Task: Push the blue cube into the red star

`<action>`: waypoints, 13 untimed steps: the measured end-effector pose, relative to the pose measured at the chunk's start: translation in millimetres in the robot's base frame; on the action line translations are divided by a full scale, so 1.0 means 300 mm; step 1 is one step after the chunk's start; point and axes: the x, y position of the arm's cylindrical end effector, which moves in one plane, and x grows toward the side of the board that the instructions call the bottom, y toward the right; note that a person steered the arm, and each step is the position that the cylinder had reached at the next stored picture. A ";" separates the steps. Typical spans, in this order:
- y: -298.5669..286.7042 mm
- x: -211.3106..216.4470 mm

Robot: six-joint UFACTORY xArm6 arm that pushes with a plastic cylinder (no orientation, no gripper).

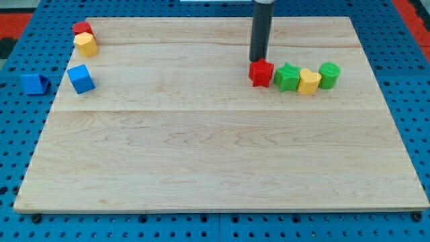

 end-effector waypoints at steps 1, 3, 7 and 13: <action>0.097 0.093; 0.141 -0.095; -1.306 0.032; -0.684 0.164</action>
